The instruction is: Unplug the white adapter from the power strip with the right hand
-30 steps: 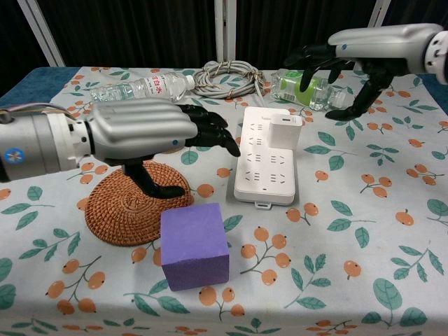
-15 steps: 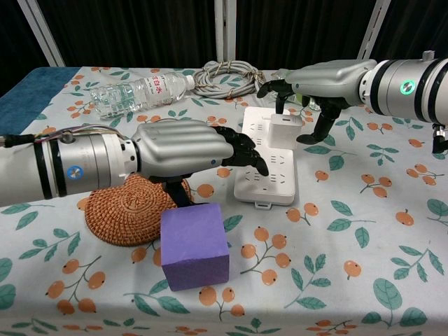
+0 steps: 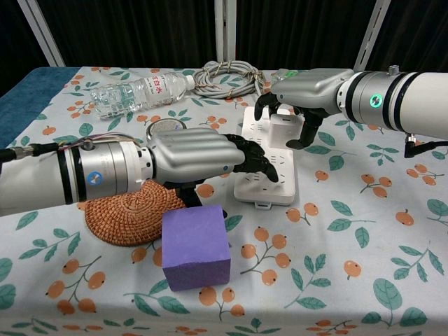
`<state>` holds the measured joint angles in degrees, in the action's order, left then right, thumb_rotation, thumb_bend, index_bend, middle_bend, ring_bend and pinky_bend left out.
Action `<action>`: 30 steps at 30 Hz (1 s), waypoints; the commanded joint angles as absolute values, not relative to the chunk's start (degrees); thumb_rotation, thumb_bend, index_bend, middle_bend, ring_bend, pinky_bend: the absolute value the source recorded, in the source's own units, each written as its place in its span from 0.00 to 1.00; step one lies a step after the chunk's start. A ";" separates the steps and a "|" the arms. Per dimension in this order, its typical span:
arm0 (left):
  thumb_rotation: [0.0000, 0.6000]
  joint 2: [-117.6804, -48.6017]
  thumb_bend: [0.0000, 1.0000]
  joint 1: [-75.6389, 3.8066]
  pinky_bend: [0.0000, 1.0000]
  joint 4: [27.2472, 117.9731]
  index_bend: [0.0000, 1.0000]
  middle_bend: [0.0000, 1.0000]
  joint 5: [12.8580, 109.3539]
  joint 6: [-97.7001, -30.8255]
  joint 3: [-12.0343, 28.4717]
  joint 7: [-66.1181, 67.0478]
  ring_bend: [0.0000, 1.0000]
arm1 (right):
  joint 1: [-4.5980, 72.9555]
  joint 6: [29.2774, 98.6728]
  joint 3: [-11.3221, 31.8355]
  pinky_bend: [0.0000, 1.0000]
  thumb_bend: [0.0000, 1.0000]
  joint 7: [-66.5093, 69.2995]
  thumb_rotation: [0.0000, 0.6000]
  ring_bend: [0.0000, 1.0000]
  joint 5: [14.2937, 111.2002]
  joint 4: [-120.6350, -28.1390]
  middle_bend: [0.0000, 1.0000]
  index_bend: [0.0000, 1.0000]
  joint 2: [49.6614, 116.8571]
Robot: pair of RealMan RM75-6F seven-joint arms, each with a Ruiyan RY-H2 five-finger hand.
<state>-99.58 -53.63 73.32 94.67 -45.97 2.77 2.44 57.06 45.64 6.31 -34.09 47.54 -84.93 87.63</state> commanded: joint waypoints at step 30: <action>1.00 -101.88 0.33 -55.77 0.09 68.91 0.16 0.13 90.10 -44.10 1.71 -1.42 0.01 | 57.16 45.69 5.82 0.61 0.38 -30.58 1.00 0.57 49.42 -82.49 0.70 0.96 88.97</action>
<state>-101.86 -55.74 68.96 90.14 -44.15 1.72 -1.38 57.18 45.74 5.83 -30.61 49.39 -82.50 89.00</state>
